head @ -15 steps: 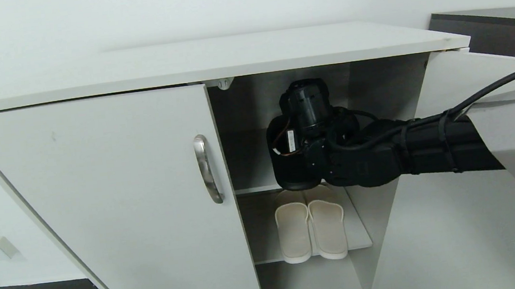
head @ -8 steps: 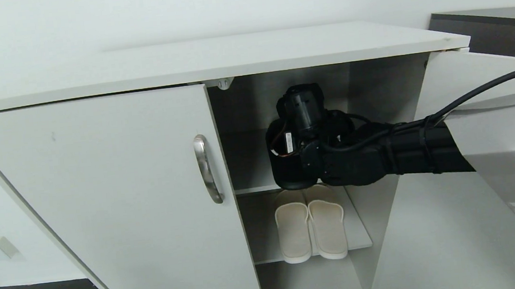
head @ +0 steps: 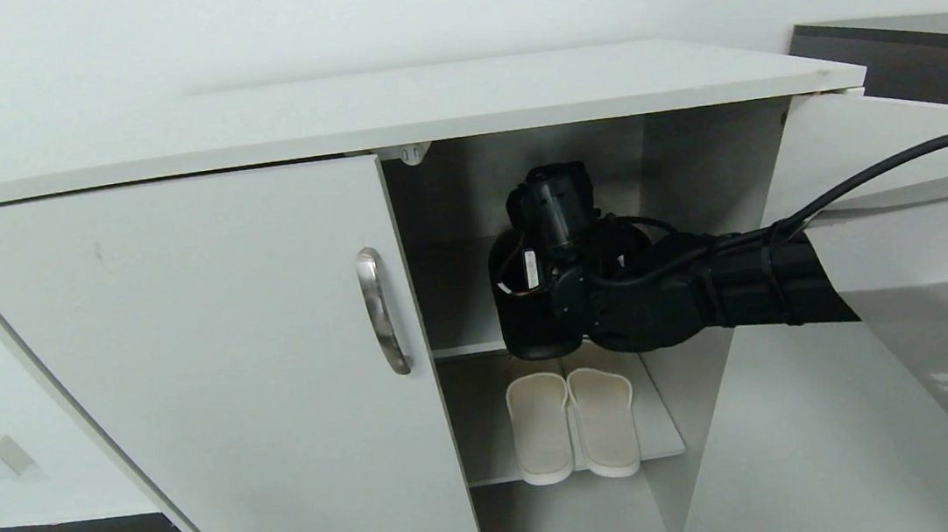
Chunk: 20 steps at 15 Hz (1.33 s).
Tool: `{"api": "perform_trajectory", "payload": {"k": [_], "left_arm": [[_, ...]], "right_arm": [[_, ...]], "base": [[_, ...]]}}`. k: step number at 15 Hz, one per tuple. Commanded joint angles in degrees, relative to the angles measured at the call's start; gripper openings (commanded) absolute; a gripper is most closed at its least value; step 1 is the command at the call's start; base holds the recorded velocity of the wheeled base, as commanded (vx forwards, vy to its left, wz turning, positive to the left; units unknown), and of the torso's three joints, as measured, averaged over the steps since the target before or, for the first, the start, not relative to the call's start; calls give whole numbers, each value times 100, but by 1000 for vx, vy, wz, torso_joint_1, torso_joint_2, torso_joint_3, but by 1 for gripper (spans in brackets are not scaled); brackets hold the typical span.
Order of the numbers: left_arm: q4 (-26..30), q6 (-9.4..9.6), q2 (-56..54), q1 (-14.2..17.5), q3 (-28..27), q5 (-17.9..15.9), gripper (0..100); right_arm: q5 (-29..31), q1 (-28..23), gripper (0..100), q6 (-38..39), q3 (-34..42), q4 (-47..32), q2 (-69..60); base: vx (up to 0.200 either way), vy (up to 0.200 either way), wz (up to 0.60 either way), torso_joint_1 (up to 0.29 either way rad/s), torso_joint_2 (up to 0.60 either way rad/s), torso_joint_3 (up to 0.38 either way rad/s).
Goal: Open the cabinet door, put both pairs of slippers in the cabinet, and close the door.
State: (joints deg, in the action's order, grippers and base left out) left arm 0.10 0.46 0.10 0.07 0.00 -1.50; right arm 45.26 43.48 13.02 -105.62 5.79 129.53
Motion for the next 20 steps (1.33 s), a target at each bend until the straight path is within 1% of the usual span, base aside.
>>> {"api": "perform_trajectory", "payload": {"k": [1, 4, 8, 11, 13, 17, 18, 20], "left_arm": [[-1, -2, -1, 1, 0, 1, 0], [-1, -2, -1, 1, 0, 1, 0], [-1, -2, -1, 1, 0, 1, 0], [-1, -2, -1, 1, 0, 1, 0], [-1, -2, -1, 1, 0, 1, 0], [-1, -2, -1, 1, 0, 1, 0], [-1, -2, -1, 1, -9, 1, 0], [-1, -2, -1, 1, 0, 1, 0]], "right_arm": [[0, 20, 100, 16, 24, -8, 3], [9, 108, 100, 96, 323, 10, -173], [53, 275, 100, 236, 894, 80, -709], [97, 319, 100, 236, 1289, 326, -938], [167, 406, 100, 219, 1703, 739, -1087], [158, 740, 100, 227, 2520, 1038, -1641], [158, 864, 100, 262, 2836, 1073, -1834], [167, 1083, 100, 298, 3496, 1557, -2186]], "base": [[0, 0, 0, 0, 0, 0], [0, 0, 0, 0, 0, 0], [0, 0, 0, 0, 0, 0], [0, 0, 0, 0, 0, 0], [0, 0, 0, 0, 0, 0], [0, 0, 0, 0, 0, 0], [0, 0, 0, 0, 0, 0], [0, 0, 0, 0, 0, 0]]}}
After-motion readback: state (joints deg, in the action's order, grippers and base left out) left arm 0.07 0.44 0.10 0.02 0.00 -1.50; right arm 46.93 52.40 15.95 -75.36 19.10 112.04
